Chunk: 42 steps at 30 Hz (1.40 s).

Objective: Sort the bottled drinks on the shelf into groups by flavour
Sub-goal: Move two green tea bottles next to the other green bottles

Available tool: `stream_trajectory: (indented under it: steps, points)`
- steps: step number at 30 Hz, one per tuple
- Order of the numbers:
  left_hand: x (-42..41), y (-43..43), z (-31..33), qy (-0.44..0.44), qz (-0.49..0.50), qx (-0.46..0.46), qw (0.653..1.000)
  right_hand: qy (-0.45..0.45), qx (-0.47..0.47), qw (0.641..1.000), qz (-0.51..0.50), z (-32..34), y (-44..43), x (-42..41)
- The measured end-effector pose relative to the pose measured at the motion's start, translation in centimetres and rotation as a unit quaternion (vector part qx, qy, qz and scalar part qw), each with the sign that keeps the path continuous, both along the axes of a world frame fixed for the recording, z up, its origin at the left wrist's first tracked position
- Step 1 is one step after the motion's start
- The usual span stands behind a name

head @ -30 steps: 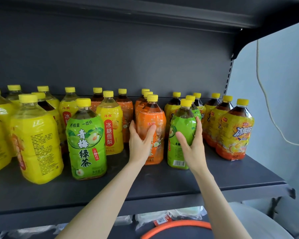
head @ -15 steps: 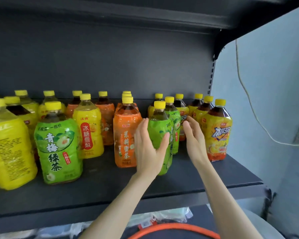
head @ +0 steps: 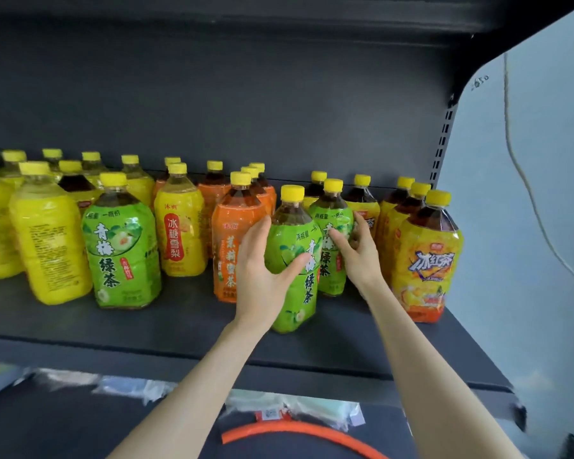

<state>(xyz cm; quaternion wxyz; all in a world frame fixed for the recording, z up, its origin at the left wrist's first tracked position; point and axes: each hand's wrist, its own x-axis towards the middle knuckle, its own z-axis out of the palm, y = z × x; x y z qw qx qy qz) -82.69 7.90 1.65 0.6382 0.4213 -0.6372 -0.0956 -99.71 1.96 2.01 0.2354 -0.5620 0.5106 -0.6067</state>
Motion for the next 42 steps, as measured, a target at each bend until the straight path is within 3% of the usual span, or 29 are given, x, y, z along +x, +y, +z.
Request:
stream_trajectory:
  steps: [8,12,16,19,23,31,42]
  points:
    - [2.3,2.8,-1.6,0.100,-0.020,-0.021,0.995,-0.044,-0.058,0.997,0.013,-1.8,7.9,0.4]
    - [2.0,4.3,-2.7,0.195,-0.067,0.078,0.975,-0.120,-0.020,0.992,0.043,-2.3,10.5,1.1]
    - [1.6,4.7,-3.2,0.176,-0.080,0.150,0.970,-0.144,-0.012,0.989,0.031,-2.8,11.0,2.6]
    - [2.3,5.7,-3.2,0.190,-0.093,0.141,0.967,-0.159,-0.035,0.986,-0.015,-3.0,12.0,4.0]
    - [5.3,7.8,-2.2,0.226,-0.083,0.137,0.961,-0.161,-0.061,0.985,0.002,-2.5,13.3,6.5]
    - [18.3,10.6,-0.6,0.252,-0.027,0.103,0.962,-0.143,-0.092,0.981,0.091,0.1,14.2,18.7]
    - [44.8,15.3,-1.4,0.210,0.017,0.104,0.972,-0.136,-0.066,0.978,0.144,-2.3,16.0,45.9]
